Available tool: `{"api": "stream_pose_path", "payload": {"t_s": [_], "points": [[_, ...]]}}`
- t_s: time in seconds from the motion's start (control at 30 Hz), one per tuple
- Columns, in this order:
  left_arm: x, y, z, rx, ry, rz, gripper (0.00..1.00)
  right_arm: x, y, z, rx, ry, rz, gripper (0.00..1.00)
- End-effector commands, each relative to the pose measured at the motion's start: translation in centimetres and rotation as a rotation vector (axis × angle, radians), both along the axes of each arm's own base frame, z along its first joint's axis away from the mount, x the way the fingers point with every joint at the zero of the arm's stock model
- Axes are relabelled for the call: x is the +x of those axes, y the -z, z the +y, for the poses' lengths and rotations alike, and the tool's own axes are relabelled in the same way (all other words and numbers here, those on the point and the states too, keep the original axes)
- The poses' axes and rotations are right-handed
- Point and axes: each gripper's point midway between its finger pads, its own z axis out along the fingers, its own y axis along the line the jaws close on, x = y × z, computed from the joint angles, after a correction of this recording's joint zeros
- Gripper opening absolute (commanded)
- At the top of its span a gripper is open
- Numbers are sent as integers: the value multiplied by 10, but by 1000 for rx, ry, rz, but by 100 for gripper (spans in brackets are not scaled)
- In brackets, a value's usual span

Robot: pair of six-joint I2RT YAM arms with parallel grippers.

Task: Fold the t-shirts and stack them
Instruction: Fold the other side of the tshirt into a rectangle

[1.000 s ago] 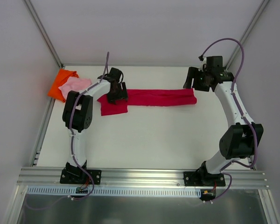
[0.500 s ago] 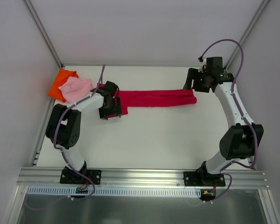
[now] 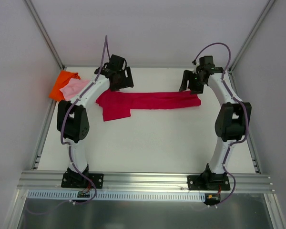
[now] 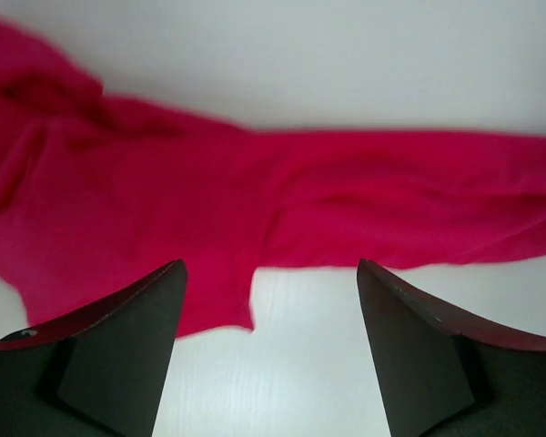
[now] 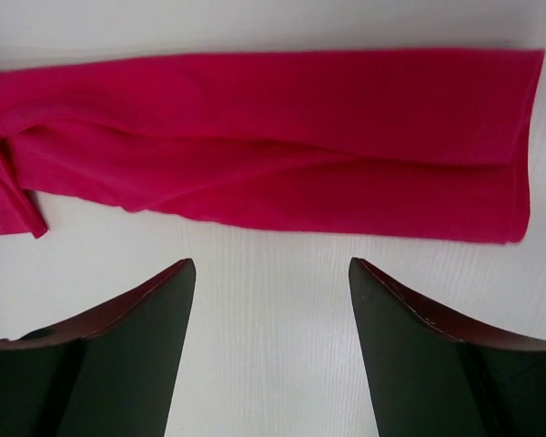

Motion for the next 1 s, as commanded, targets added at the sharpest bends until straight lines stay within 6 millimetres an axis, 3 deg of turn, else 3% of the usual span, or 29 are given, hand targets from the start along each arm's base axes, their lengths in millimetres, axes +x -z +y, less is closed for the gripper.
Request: {"api": "stream_pose_path", "payload": {"t_s": [0.0,0.03,0.17,0.2,0.23,0.27,0.3,0.37,0.4,0.47,0.53,0.73,0.8,0.97], "points": [[33,-14,-15,-5,39,-14,77,24,-10,14,30,-22,-8,72],[31,6,-18,-1,36,55,76,30,4,13,19,-20,21,72],[34,-13,-32,-74,46,43,76,60,-1,15,17,-18,-23,73],[29,-6,-30,-72,49,59,76,65,1,17,17,-20,-18,73],[24,-14,-33,-92,66,50,77,70,3,17,18,-17,-15,73],[20,-12,-34,-99,76,59,77,75,16,18,17,-17,10,73],[13,-5,-35,-97,89,88,77,81,9,19,19,-19,-7,73],[5,-1,-31,-81,92,114,77,85,15,19,19,-22,-8,73],[-3,11,-29,-73,92,146,77,85,18,18,16,-19,-3,73],[-15,17,-27,-74,94,165,77,85,23,19,12,-20,2,73],[-21,11,-30,-88,107,153,77,82,37,21,4,-30,35,73],[-60,21,-46,-75,173,204,77,59,74,31,-5,-80,93,73],[-65,20,-48,-85,183,202,77,56,82,32,-2,-84,104,73],[-78,44,-41,-52,175,269,76,58,88,35,12,-89,122,73]]}}
